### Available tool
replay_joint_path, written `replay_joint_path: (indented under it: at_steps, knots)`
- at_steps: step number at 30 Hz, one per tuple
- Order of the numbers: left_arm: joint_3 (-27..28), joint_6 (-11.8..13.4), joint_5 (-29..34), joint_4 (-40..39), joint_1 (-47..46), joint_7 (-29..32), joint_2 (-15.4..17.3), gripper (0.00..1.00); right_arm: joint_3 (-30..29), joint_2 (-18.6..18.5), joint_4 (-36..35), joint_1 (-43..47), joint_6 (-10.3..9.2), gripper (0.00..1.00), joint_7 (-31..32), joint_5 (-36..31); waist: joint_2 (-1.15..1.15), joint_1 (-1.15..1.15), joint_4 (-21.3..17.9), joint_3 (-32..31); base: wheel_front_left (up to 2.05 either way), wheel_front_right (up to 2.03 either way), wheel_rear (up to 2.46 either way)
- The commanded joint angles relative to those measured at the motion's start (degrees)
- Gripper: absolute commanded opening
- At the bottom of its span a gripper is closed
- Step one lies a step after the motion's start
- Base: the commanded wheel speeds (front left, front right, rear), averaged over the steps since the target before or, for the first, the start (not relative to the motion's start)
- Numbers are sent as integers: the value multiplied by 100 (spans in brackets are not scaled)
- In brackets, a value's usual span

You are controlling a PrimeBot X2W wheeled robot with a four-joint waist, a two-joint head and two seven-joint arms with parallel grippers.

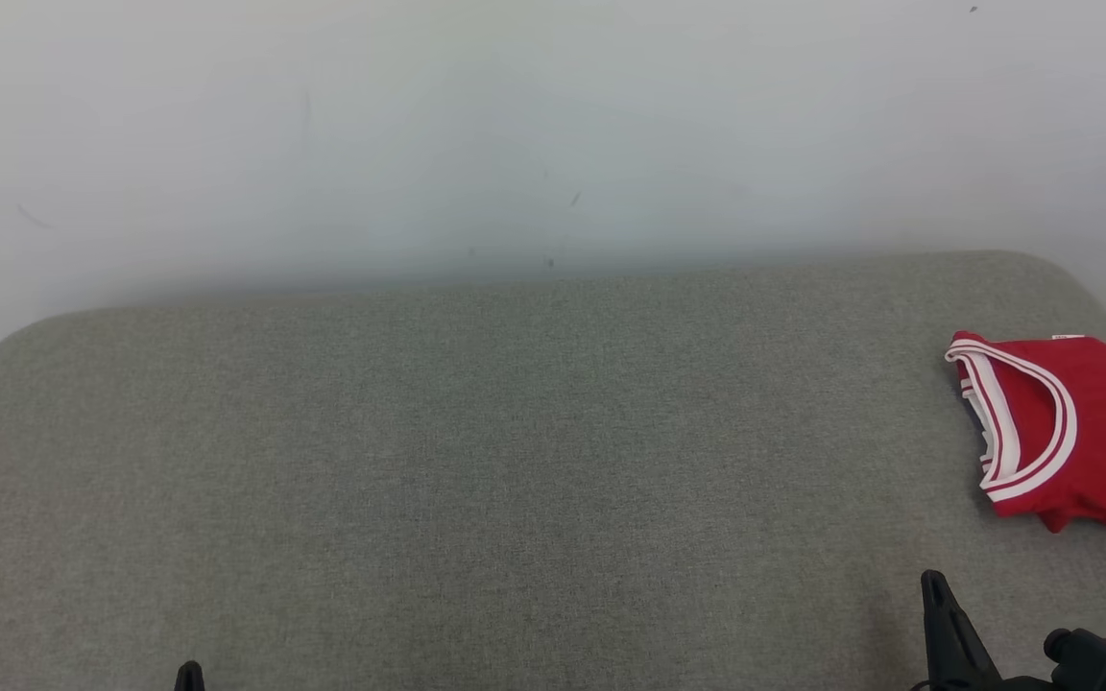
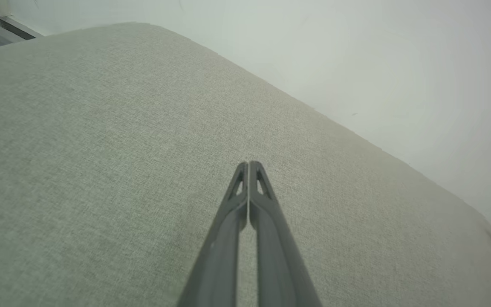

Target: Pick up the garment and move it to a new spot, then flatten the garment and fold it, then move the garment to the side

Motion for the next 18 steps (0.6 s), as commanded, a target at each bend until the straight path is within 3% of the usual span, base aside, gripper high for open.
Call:
replay_joint_path:
  at_steps: [1,18]
  knots:
    - [8,-38,-259,-88,-180,48,23,0,-42,0,-111,-159,-2,0,55,256,0,0,4,5,0,0,0]
    - [8,-97,-1682,-73,-448,414,29,0,-181,62,-209,-303,-4,0,422,1700,0,0,43,58,0,0,0]
